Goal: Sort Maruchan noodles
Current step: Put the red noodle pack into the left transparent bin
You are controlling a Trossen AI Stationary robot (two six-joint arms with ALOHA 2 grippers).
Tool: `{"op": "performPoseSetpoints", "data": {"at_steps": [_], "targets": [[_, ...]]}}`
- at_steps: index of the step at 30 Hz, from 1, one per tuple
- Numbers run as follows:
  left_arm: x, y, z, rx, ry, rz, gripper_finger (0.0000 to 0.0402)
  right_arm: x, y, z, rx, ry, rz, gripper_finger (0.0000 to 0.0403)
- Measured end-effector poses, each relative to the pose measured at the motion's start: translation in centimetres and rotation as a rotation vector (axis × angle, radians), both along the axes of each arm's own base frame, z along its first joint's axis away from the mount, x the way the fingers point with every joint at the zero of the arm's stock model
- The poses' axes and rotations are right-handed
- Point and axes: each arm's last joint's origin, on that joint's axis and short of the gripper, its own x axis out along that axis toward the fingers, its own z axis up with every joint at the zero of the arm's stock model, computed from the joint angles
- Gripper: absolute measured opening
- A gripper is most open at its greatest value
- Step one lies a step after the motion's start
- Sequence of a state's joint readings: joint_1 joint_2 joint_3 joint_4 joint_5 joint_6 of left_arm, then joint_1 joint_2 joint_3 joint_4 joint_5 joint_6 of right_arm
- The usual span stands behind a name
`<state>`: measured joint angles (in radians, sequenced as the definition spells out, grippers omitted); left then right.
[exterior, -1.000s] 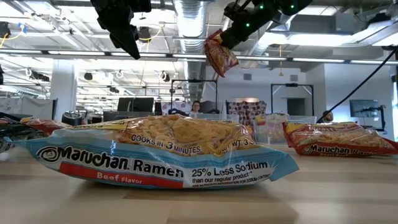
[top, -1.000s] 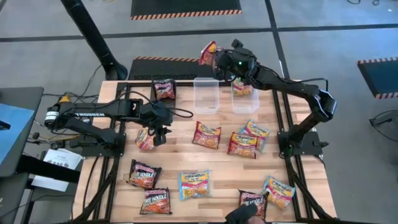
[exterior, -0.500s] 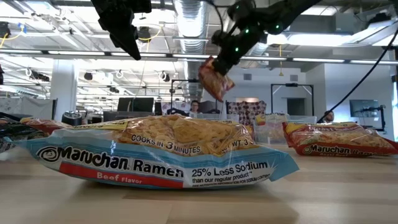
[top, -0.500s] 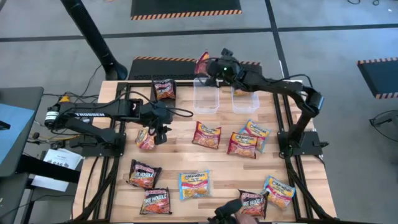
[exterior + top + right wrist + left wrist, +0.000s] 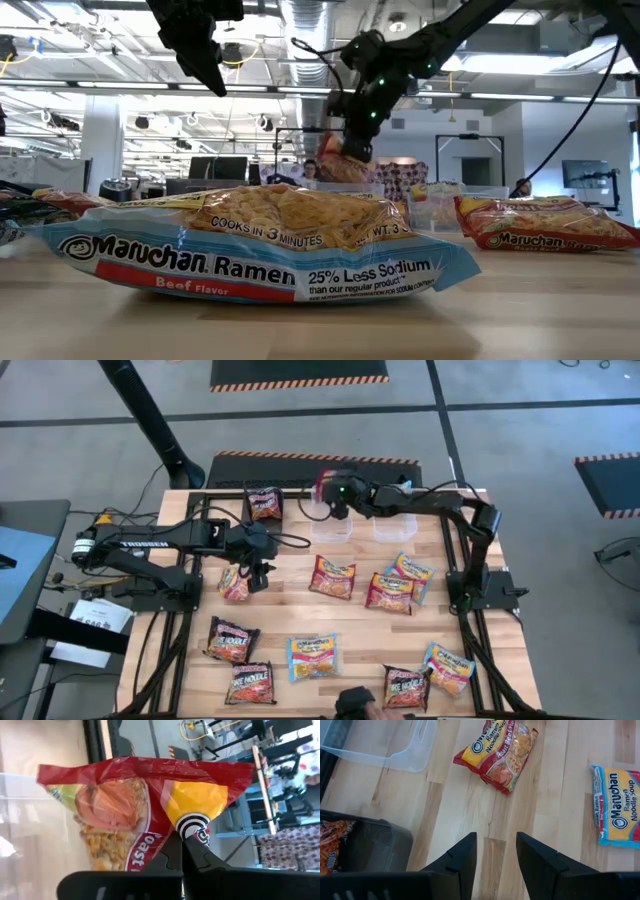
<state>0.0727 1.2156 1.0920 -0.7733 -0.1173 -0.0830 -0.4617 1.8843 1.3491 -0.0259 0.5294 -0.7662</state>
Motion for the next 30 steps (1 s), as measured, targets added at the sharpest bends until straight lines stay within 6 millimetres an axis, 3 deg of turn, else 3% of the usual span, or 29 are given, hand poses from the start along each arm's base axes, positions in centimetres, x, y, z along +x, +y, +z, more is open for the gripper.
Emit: {"op": "performPoseSetpoints", "data": {"at_steps": [4,12,23,30], "targets": [[0.0,0.0,0.0,0.000,0.000,0.000,0.0124,0.7,0.5,-1.8,-0.043,0.131,0.004,0.0005],[0.0,0.0,0.0,0.000,0.001,0.000,0.0124,1.0,0.7,-3.5,-0.048,0.254,0.042,0.0007],[0.0,0.0,0.0,0.000,0.000,0.000,0.0124,1.0,0.6,-3.6,-0.071,0.299,0.065,0.0065],[0.0,0.0,0.0,0.000,0.001,0.000,0.0124,0.8,0.5,-3.5,-0.113,0.324,-0.013,0.0092]]}}
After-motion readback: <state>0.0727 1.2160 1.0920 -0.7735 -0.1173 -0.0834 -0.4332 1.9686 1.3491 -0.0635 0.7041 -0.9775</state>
